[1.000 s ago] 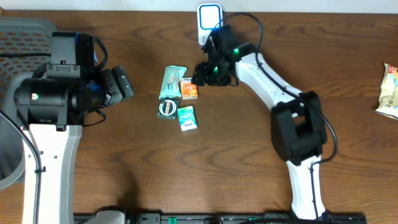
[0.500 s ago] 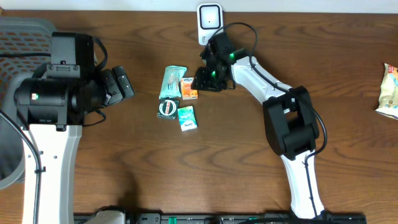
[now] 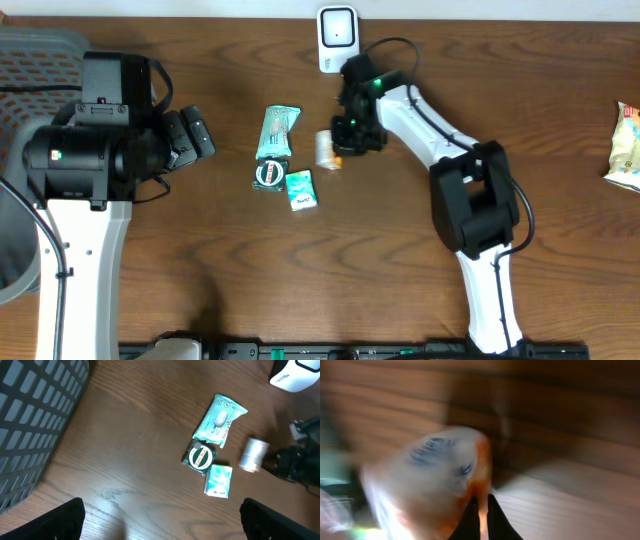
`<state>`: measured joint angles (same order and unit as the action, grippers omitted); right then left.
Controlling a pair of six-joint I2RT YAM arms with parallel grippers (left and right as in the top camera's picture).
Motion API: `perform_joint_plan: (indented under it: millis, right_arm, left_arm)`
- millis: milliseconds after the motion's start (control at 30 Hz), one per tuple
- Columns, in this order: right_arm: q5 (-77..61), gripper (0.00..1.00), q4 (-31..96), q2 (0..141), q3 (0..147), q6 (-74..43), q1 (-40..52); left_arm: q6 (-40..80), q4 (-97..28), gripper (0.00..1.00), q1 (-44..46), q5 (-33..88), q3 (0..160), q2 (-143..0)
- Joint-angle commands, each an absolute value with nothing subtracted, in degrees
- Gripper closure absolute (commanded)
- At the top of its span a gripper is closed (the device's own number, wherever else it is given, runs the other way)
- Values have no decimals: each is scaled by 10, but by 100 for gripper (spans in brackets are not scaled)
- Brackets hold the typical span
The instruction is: Scan the item barcode
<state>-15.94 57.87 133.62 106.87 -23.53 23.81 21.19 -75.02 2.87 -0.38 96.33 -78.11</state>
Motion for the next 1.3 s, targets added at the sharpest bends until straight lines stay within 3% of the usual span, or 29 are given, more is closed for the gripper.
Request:
perform_joint_plan:
  millis: [0,133,333,533,700,933,1267]
  right_arm:
    - [-71,98,602,1313,1061,-216,207]
    - [-44,78,631,1271,1061,-200,195]
    - [-38,70,636,1210,1061,-200,202]
    - [-81,51,601,1192,1061,-201,235]
    - [-84,52,566,1203,1061,-201,268]
    - [2,70,554,1243,1061,-242,308]
    - [58,68,567,1297,1061,-242,309]
  left_arm:
    - [219,-752,2,27,-11,965,-778]
    - [219,-752,2,27,-11,965,-778]
    - [219,-752,2,27,-11,965,-778]
    - [219,-752,2,27,-11,965,-778]
    - [219,-752,3,27,-11,965,-778]
    - [219,-752,2,27,-11,965,-778]
    - [219,-752,2,27,-11,965,-778]
